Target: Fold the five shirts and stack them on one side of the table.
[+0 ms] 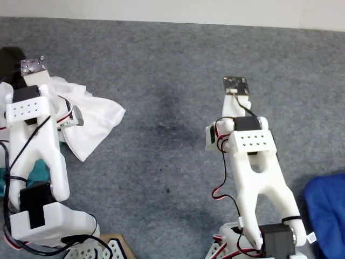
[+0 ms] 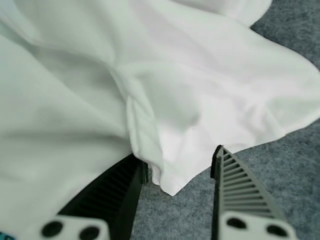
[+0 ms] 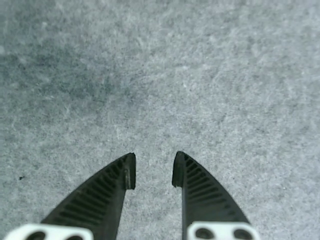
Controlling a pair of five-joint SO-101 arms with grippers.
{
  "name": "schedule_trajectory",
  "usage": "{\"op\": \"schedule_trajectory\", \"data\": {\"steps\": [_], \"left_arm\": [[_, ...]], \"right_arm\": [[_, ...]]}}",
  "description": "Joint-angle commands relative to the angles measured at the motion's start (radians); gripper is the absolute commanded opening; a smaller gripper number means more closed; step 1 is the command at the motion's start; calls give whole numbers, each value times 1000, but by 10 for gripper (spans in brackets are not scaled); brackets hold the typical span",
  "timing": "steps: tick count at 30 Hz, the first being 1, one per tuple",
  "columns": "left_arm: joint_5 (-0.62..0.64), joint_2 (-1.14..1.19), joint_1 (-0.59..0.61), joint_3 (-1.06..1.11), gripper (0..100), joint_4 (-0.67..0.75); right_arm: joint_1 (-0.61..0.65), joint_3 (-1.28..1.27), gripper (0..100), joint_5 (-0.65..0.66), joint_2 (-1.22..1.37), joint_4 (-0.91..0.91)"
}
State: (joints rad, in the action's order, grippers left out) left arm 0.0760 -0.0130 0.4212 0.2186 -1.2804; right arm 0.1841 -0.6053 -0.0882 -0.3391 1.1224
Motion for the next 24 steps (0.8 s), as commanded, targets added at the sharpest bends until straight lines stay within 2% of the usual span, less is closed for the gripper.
{"op": "schedule_trajectory", "data": {"steps": [1,9,12,15,17,24], "left_arm": [[11,-58,-36,-51,228,-11],[11,-45,-35,-27,214,41],[11,-47,-35,-24,125,77],[9,-47,-35,-15,0,175],[9,-47,-35,-8,27,212],[9,-54,-56,-1,6,218]], "right_arm": [[5,7,135,11,-12,-15],[5,5,135,11,-7,-15],[5,5,135,11,-4,-15],[5,4,135,11,-4,-15],[5,4,135,11,-4,-15],[5,4,135,11,-2,-15]]}}
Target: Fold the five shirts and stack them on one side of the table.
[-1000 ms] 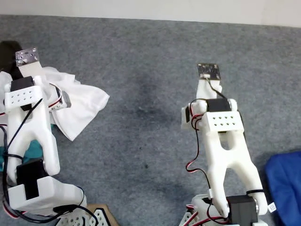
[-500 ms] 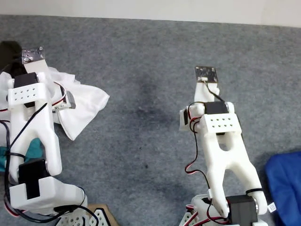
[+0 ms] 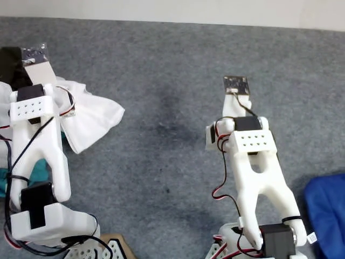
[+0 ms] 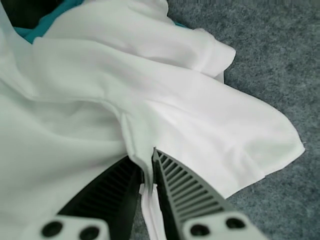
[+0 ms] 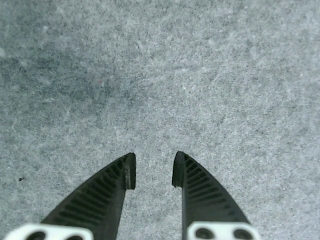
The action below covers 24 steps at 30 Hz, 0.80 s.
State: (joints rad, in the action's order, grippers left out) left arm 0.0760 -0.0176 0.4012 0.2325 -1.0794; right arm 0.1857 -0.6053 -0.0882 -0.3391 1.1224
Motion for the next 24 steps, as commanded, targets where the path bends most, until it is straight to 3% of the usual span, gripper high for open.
{"op": "schedule_trajectory", "data": {"steps": [1,7,16,24], "left_arm": [[9,-51,-45,-15,6,15],[9,-53,-174,-16,6,9],[3,-111,-521,-122,9,28],[8,-203,-740,-131,7,408]], "right_arm": [[4,4,135,11,-2,-15],[4,4,135,11,-2,-15],[-16,-18,135,-95,-2,-33],[-137,-133,135,-238,-12,-185]]}}
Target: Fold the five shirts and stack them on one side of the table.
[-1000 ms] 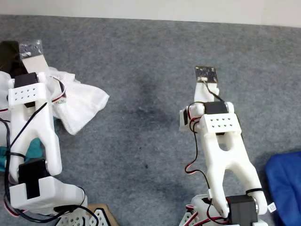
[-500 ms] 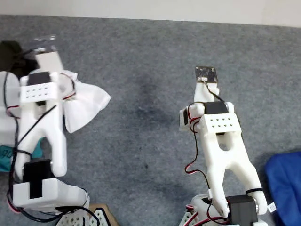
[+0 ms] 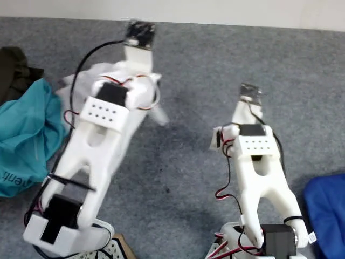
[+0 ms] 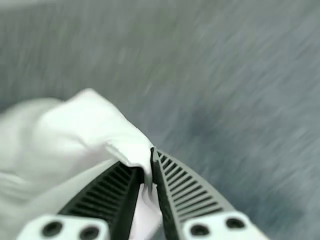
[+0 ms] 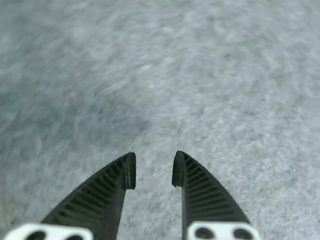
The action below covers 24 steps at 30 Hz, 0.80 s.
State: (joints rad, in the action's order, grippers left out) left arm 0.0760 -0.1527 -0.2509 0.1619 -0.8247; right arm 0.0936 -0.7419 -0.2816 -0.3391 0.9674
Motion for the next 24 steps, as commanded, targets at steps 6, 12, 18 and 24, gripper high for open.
{"op": "schedule_trajectory", "data": {"steps": [6,12,18,24], "left_arm": [[8,-101,-246,-61,7,511],[9,-120,-404,-136,7,698],[9,-120,-318,-91,7,628],[5,-122,-168,179,11,562]], "right_arm": [[-102,-4,135,-117,-12,-71],[-117,-4,135,-163,-12,-76],[-117,-5,135,-164,-13,-74],[-117,-5,135,-164,-13,-74]]}}
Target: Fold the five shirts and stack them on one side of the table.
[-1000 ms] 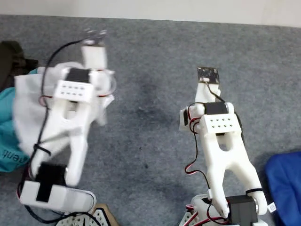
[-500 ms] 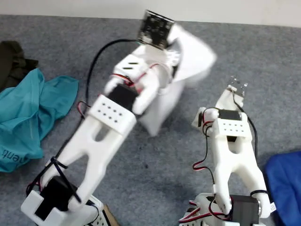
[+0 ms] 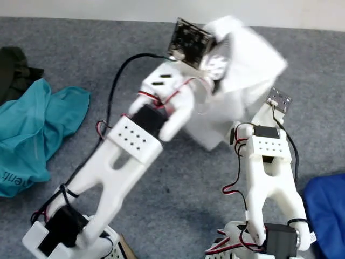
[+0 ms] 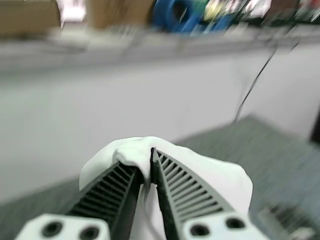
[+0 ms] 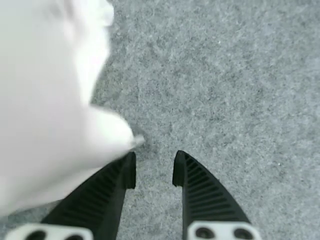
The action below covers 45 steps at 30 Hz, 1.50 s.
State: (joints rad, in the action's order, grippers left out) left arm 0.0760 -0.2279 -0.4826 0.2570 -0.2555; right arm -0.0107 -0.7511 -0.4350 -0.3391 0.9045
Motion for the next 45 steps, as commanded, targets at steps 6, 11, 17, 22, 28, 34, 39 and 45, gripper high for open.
{"op": "schedule_trajectory", "data": {"steps": [6,11,17,22,28,34,39,45], "left_arm": [[3,-48,105,205,11,-8],[3,-76,177,205,35,-12],[5,-263,189,239,234,-175],[5,-444,111,242,273,-433],[8,-524,105,305,273,-528],[5,-453,108,351,246,-388],[8,-222,147,225,133,-374],[6,-5,165,81,107,-376]], "right_arm": [[-13,4,135,-9,-13,-15],[-13,4,135,-5,-13,-15],[-13,4,135,-3,-13,-15],[-13,5,135,-3,-13,-15],[-13,5,135,-3,-13,-15],[-15,7,135,-2,-13,-15],[-15,8,135,-2,-13,-15],[-12,12,135,-2,-13,-15]]}}
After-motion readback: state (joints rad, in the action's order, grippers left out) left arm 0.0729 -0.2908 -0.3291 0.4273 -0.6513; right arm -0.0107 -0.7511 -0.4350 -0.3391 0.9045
